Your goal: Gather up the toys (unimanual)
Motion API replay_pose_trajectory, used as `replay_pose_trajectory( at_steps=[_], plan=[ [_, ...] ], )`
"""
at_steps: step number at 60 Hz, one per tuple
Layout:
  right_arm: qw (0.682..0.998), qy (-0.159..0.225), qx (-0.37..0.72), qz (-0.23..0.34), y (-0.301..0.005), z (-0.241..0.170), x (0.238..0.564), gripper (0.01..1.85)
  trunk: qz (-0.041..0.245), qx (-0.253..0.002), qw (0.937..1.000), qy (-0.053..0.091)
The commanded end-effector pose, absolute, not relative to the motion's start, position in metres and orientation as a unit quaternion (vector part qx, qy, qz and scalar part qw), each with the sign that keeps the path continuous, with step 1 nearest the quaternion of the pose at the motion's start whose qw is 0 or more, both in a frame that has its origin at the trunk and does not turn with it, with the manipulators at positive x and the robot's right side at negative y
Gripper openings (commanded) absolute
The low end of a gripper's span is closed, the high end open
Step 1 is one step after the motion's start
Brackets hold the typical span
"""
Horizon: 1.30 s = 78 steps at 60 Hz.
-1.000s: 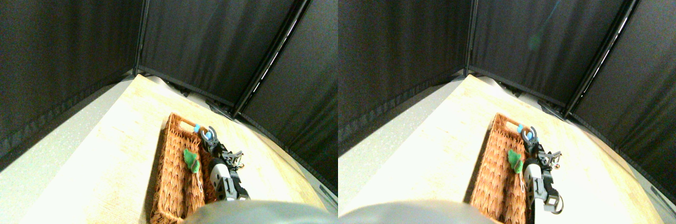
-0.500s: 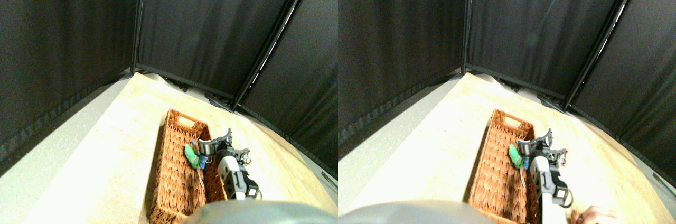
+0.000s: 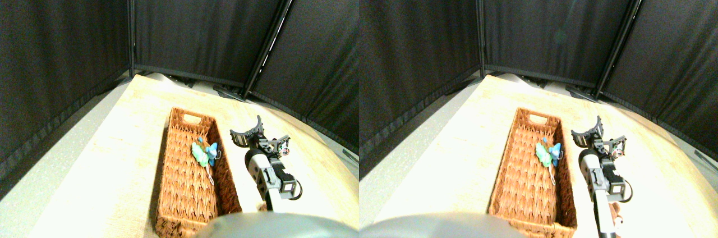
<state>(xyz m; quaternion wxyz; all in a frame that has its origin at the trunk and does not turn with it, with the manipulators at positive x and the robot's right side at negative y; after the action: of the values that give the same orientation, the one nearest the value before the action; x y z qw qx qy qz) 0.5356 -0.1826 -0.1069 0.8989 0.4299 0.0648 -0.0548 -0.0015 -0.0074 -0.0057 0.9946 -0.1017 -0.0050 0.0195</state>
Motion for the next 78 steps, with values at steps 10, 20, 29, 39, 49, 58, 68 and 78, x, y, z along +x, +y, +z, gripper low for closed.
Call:
replay_pose_trajectory(
  at_steps=[10, 20, 29, 39, 49, 58, 68, 78],
  plan=[
    [0.884, -0.007, 0.464, -0.060, -0.240, -0.112, 0.505, 0.73, -0.020, -0.076, 0.9968, 0.012],
    [0.864, -0.011, 0.497, -0.083, -0.254, -0.130, 0.478, 0.80, -0.033, -0.062, 0.9973, 0.018],
    [0.858, -0.032, 0.502, -0.105, -0.261, -0.144, 0.462, 0.79, -0.041, -0.051, 0.9976, 0.022],
    [0.863, -0.044, 0.491, -0.112, -0.266, -0.153, 0.451, 0.75, -0.043, -0.047, 0.9977, 0.024],
    [0.862, -0.035, 0.487, -0.136, -0.273, -0.161, 0.434, 0.80, -0.049, -0.044, 0.9975, 0.025],
    [0.872, -0.013, 0.468, -0.145, -0.277, -0.158, 0.419, 0.85, -0.055, -0.043, 0.9972, 0.026],
    [0.877, -0.046, 0.453, -0.155, -0.276, -0.166, 0.416, 0.74, -0.059, -0.045, 0.9969, 0.028],
    [0.901, -0.014, 0.408, -0.147, -0.282, -0.173, 0.416, 0.73, -0.060, -0.047, 0.9966, 0.030]
  ],
)
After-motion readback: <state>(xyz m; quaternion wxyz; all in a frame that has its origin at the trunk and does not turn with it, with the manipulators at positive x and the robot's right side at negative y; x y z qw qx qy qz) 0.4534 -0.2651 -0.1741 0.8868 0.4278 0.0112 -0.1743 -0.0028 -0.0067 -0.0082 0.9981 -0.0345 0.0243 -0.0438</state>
